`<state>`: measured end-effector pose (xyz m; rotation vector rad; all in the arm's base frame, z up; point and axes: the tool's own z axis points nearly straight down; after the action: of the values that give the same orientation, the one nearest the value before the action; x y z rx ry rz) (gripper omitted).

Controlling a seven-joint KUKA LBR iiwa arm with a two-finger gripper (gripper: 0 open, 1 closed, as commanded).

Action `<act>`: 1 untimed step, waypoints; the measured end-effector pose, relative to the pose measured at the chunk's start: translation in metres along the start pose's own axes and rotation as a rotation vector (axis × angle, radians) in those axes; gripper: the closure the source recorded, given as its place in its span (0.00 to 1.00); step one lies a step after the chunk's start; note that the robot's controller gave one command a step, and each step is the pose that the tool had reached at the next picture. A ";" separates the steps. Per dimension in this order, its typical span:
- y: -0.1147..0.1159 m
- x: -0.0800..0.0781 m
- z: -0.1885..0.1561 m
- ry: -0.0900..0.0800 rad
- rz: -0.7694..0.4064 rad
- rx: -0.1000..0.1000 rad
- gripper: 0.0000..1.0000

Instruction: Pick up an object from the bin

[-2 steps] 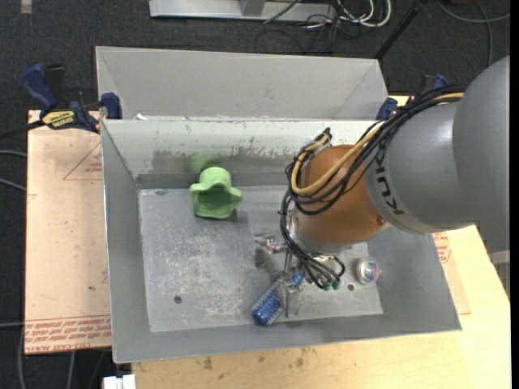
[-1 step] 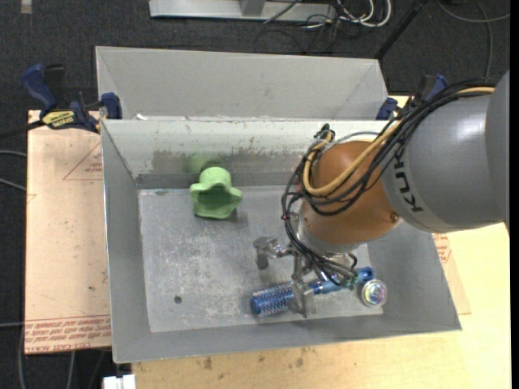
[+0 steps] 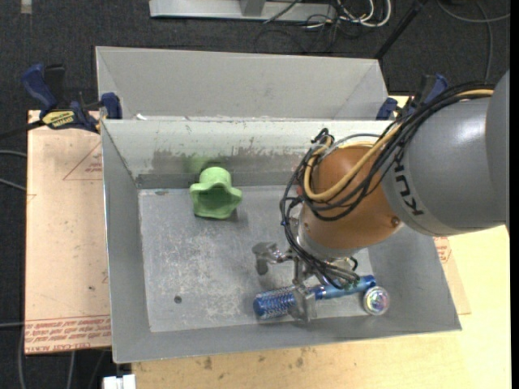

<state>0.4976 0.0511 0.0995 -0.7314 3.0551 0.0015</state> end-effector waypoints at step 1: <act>-0.003 -0.003 0.032 0.002 0.002 -0.002 0.00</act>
Offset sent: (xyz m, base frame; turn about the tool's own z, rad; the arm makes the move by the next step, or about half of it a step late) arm 0.0046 -0.0021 -0.0295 -0.0013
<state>0.5020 0.0495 0.0679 -0.7286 3.0577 0.0034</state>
